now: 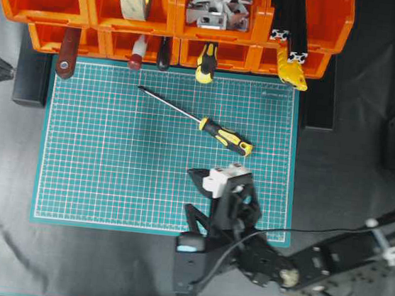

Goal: Pick screwdriver from container rack with right arm.

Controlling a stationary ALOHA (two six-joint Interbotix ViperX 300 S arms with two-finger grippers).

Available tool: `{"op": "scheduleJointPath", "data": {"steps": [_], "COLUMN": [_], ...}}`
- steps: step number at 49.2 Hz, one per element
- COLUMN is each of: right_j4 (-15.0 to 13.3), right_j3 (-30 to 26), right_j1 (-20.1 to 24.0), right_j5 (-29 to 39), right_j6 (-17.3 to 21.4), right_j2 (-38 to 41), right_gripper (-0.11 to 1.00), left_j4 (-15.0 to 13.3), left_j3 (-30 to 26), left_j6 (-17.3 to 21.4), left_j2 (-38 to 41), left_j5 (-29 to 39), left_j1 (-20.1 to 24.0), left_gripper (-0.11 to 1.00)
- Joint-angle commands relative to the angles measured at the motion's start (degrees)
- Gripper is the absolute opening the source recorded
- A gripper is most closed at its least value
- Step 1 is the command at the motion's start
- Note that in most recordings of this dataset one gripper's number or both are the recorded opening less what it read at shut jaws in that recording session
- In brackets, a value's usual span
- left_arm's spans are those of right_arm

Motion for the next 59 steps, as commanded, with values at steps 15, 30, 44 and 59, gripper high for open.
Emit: {"op": "scheduleJointPath", "data": {"steps": [15, 30, 44, 59], "right_j4": [-5.3, -11.3, -15.6, -18.0], "right_j3": [7.6, 18.1, 26.3, 31.6], "right_j1": [2.7, 4.0, -1.1, -7.7], "right_j5": [2.2, -2.1, -14.8, -25.7], "right_j6": [14.1, 27.7, 32.9, 32.6], "right_j2": [-16.4, -28.9, -40.3, -53.3], "right_gripper": [0.83, 0.83, 0.83, 0.81], "left_j4": [0.2, 0.2, 0.2, 0.2], "left_j3": [-1.5, -1.5, -1.5, -1.7], "left_j6": [-0.1, 0.2, 0.1, 0.2], "left_j2": [-0.3, -0.3, -0.2, -0.4], "left_j5": [0.1, 0.1, 0.0, -0.2], "left_j1": [-0.1, -0.1, -0.1, -0.1], "left_gripper": [0.00, 0.00, 0.00, 0.00]}}
